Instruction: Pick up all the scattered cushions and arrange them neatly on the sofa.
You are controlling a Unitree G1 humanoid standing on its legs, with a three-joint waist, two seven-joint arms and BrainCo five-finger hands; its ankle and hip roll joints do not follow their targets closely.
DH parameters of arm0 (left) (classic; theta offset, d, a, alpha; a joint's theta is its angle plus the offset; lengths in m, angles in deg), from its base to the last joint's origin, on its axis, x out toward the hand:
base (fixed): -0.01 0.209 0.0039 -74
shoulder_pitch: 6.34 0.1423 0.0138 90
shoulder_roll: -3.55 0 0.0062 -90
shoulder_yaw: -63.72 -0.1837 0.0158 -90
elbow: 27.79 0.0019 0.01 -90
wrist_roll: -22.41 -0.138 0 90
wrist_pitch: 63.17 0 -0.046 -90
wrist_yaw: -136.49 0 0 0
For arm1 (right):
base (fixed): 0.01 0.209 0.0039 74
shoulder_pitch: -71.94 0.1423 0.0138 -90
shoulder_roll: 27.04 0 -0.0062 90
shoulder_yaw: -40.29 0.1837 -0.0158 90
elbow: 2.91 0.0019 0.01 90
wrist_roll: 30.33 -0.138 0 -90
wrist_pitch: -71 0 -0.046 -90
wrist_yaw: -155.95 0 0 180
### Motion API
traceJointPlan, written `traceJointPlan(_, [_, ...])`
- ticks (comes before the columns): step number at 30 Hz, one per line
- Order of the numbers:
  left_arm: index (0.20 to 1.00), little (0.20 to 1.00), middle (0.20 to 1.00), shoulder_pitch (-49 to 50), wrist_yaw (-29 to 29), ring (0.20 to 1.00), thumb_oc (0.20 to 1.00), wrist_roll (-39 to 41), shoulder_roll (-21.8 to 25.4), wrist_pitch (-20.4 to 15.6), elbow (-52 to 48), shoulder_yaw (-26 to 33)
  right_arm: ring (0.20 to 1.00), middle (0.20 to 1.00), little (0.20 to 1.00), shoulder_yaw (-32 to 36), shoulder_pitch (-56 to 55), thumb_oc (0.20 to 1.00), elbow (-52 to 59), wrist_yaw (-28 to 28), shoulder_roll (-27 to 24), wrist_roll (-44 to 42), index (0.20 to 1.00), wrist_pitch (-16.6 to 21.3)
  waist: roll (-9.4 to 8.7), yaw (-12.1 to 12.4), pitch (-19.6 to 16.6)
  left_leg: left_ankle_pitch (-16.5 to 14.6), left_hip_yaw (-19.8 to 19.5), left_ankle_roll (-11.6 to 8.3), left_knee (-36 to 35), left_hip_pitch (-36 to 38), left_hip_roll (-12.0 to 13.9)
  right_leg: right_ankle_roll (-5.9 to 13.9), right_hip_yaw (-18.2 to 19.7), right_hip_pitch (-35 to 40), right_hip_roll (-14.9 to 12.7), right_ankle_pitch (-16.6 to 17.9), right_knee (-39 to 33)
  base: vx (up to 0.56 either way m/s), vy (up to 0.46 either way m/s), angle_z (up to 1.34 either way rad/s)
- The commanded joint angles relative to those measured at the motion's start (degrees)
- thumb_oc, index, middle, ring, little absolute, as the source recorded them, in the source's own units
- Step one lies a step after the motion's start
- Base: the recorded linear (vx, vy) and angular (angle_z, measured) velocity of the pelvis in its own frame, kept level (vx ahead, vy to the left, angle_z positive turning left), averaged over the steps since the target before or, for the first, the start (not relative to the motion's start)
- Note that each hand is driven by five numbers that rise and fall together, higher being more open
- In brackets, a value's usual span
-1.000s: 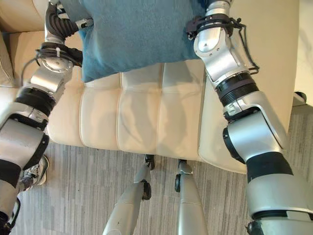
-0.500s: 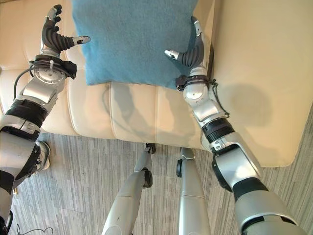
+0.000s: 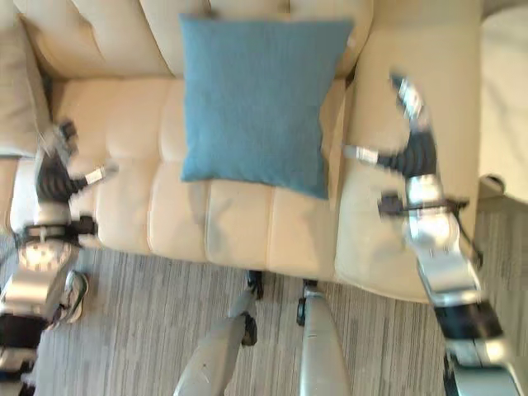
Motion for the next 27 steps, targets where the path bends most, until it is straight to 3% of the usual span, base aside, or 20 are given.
traceJointPlan(1, [1.000,1.000,1.000,7.1,-6.1,1.000,1.000,-3.2,-3.9,0.2,4.1,2.2,1.000,1.000,1.000,3.0,-10.5,1.000,-3.6,-6.7,4.3,-0.6,1.000,1.5,-2.91,-2.4,-6.2,-7.4,1.7,-2.12,-0.7,9.0,-0.8,7.02,0.2,12.1,-1.4,7.0,-17.6,0.09,0.026,0.10])
traceJointPlan(4, [1.000,1.000,1.000,14.9,-9.0,1.000,1.000,-3.2,-9.2,2.0,8.3,3.1,1.000,1.000,1.000,2.3,-18.4,1.000,-11.2,-9.2,7.9,1.5,1.000,-0.5,-4.42,-3.3,-9.2,-9.3,2.0,-1.61,0.4,13.0,-0.8,7.41,0.4,16.8,-1.0,7.1,-19.3,0.04,0.034,-0.13])
traceJointPlan(6, [1.000,1.000,1.000,16.7,-9.8,1.000,1.000,-3.5,-10.2,2.6,10.0,2.9,1.000,1.000,1.000,1.3,-19.8,1.000,-13.8,-9.5,8.4,3.2,1.000,-1.3,-4.93,-3.4,-10.2,-9.7,2.2,-1.43,0.7,13.9,-0.8,7.43,0.7,17.6,-0.9,7.4,-19.8,0.02,0.032,-0.12])
traceJointPlan(9, [1.000,1.000,1.000,21.2,-10.4,1.000,1.000,-6.8,-14.2,4.3,18.6,1.0,1.000,1.000,1.000,-4.2,-20.8,1.000,-24.8,-10.0,10.0,9.3,1.000,-3.6,-6.51,-3.1,-13.0,-11.6,3.1,-0.54,0.9,17.9,-1.2,7.99,2.6,20.9,-0.3,8.3,-21.9,-0.02,0.070,-0.30])
traceJointPlan(13, [1.000,1.000,1.000,22.1,-9.7,1.000,1.000,-7.1,-16.2,4.8,24.2,-0.1,1.000,1.000,1.000,-6.6,-20.6,1.000,-30.0,-9.1,11.9,11.0,1.000,-4.8,-7.98,-3.0,-14.0,-11.9,4.8,0.44,-1.2,21.2,-1.8,9.52,5.0,21.2,0.0,10.7,-22.5,-0.10,0.083,-0.48])
traceJointPlan(16, [1.000,1.000,1.000,21.2,-9.1,1.000,1.000,-6.8,-15.4,4.7,24.2,-0.8,1.000,1.000,1.000,-6.9,-20.0,1.000,-30.9,-8.2,13.2,9.9,1.000,-5.2,-8.59,-3.5,-12.7,-11.1,5.6,0.86,-1.8,20.9,-2.1,11.21,5.9,18.8,0.3,13.5,-19.2,-0.20,0.044,-0.42])
traceJointPlan(17, [1.000,1.000,1.000,20.5,-8.8,1.000,1.000,-6.6,-15.0,4.6,24.0,-1.2,1.000,1.000,1.000,-7.3,-19.4,1.000,-31.3,-7.9,13.6,9.6,1.000,-5.2,-8.53,-3.4,-12.3,-10.5,5.7,0.88,-1.8,20.1,-1.6,11.15,5.4,17.7,0.6,12.4,-17.3,-0.53,0.065,-0.75])
traceJointPlan(18, [1.000,1.000,1.000,18.9,-7.8,1.000,1.000,-6.6,-13.9,4.5,22.9,-1.9,1.000,1.000,1.000,-8.7,-18.2,1.000,-32.8,-6.9,14.5,9.2,1.000,-5.4,-7.52,-2.3,-10.7,-8.0,6.3,1.14,-1.8,18.8,0.3,10.17,2.1,17.4,0.9,7.1,-7.4,-0.71,0.002,-0.61])
traceJointPlan(19, [1.000,1.000,1.000,17.4,-7.5,1.000,1.000,-7.3,-12.9,4.9,22.7,-3.3,1.000,1.000,1.000,-8.2,-18.4,1.000,-33.9,-6.1,15.8,8.1,1.000,-5.4,-7.16,-1.4,-11.8,-6.3,6.0,0.98,-1.8,16.5,1.6,8.06,1.4,20.7,1.2,2.9,4.2,-0.69,-0.048,-0.34])
traceJointPlan(20, [1.000,1.000,1.000,17.3,-7.4,1.000,1.000,-8.6,-12.3,5.2,22.7,-3.8,1.000,1.000,1.000,-7.7,-18.5,1.000,-34.4,-5.8,16.3,7.6,1.000,-5.3,-7.49,-1.2,-12.2,-5.9,5.9,0.82,-1.8,16.2,1.5,8.12,1.8,22.4,1.3,2.5,5.7,-0.39,-0.091,0.07])
traceJointPlan(22, [1.000,1.000,1.000,16.6,-6.1,1.000,1.000,-13.2,-11.2,5.3,22.2,-4.9,1.000,1.000,1.000,-6.9,-17.8,1.000,-35.3,-5.3,17.1,6.4,1.000,-5.5,-8.03,-0.3,-12.8,-4.8,6.3,0.30,-1.8,14.9,1.5,8.01,2.0,26.4,1.6,2.3,1.7,-0.23,-0.147,0.33])
traceJointPlan(24, [1.000,1.000,1.000,16.2,-6.2,1.000,1.000,-17.0,-9.8,5.1,21.1,-6.6,1.000,1.000,1.000,-6.7,-16.3,1.000,-36.4,-5.0,17.0,5.0,1.000,-5.6,-8.33,0.9,-13.4,-2.6,6.9,-0.78,-1.8,11.1,1.9,6.03,2.7,31.6,2.8,-4.0,-9.9,-0.29,-0.169,-0.07])
traceJointPlan(27, [1.000,1.000,1.000,15.6,-6.2,1.000,1.000,-16.9,-9.9,5.1,22.2,-6.7,1.000,1.000,1.000,-6.5,-15.6,1.000,-36.4,-4.4,15.7,4.3,1.000,-5.4,-7.64,1.5,-13.2,0.1,7.0,-2.33,-1.8,7.5,3.2,4.19,3.9,31.6,4.7,-4.8,-17.1,-0.33,-0.161,-0.33])
